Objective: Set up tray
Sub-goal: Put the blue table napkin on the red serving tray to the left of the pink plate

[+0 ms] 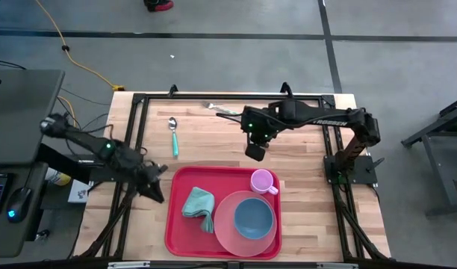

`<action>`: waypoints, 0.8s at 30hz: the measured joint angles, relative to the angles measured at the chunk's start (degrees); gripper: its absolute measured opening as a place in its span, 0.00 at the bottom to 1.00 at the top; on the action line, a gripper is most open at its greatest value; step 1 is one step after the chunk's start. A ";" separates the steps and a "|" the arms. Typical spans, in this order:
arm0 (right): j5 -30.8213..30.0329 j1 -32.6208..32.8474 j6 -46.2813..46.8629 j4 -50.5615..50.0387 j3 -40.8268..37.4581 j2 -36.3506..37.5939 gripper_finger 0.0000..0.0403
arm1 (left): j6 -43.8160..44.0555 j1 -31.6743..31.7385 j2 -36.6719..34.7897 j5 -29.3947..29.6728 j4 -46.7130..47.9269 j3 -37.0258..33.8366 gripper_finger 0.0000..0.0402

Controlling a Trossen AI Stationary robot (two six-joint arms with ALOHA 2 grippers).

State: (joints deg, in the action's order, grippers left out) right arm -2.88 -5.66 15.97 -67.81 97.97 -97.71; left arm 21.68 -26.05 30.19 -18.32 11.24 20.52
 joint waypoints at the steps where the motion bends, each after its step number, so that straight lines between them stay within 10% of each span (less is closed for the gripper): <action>1: 0.03 -0.07 -0.19 0.23 -0.75 0.00 0.00 | -0.48 -2.07 1.90 2.03 -0.88 0.18 0.17; 14: 1.70 -0.08 -1.32 5.49 -3.27 0.22 0.00 | -18.81 -13.77 34.40 33.97 10.47 18.80 0.17; 24: 1.86 -0.08 -1.82 6.59 -3.26 2.70 0.00 | -25.13 -13.74 47.94 40.98 12.16 29.22 0.17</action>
State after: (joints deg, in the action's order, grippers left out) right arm -1.03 -5.74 14.15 -61.22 94.70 -95.01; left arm -3.44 -39.79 78.13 22.65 23.40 49.74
